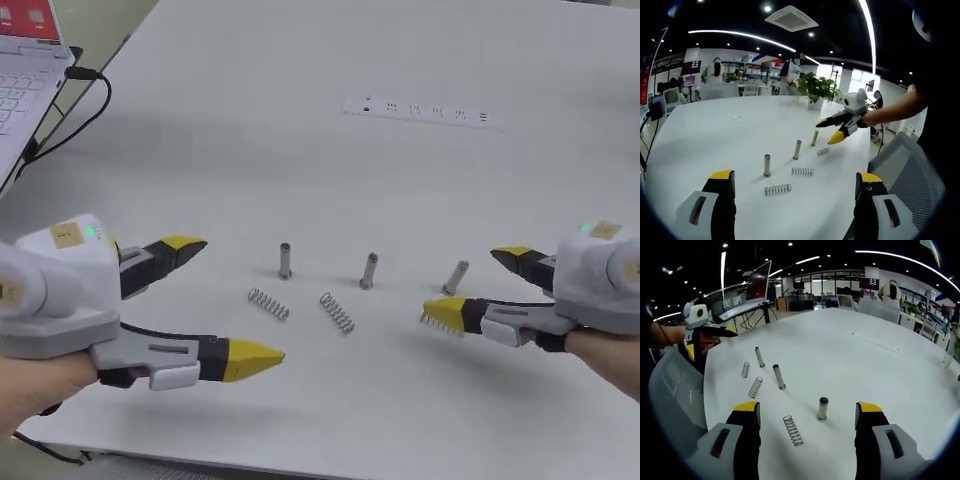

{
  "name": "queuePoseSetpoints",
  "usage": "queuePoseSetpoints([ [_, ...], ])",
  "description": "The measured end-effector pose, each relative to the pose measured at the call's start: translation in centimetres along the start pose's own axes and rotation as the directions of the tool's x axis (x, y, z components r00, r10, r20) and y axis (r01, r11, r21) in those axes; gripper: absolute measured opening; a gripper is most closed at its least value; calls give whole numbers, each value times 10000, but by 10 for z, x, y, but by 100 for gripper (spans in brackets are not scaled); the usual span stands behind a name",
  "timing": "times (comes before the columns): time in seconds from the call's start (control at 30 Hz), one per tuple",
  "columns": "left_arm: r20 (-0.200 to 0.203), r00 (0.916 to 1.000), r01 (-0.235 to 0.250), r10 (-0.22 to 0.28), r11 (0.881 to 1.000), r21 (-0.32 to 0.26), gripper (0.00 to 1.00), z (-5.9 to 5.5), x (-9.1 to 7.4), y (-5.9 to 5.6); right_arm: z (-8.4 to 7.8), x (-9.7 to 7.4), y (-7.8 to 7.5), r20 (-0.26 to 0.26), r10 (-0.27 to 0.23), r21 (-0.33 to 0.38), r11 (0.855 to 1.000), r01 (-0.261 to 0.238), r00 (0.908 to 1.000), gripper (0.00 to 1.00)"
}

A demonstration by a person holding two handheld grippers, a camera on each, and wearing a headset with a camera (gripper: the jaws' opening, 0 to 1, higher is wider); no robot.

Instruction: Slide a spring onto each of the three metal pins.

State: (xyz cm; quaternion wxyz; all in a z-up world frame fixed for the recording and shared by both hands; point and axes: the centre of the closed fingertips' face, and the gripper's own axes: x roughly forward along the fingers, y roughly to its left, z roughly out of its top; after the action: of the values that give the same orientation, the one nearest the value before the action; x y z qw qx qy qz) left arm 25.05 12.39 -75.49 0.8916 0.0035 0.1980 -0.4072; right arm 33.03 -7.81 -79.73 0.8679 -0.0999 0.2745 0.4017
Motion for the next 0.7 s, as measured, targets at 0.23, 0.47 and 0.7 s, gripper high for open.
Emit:
queuePoseSetpoints([
  [0.23,3,10000,-15,15,10000,-4,98,1,0,3,3,-1,3,177,13,-19,10000,-12,9998,86],
  [0.47,-16,10000,-33,33,10000,2,98,2,0,4,3,-4,3,317,-126,-30,9999,127,9994,99],
  [0.7,-28,10000,-24,24,10000,11,98,2,1,4,-4,-9,5,160,-95,-8,10000,95,9998,99],
])
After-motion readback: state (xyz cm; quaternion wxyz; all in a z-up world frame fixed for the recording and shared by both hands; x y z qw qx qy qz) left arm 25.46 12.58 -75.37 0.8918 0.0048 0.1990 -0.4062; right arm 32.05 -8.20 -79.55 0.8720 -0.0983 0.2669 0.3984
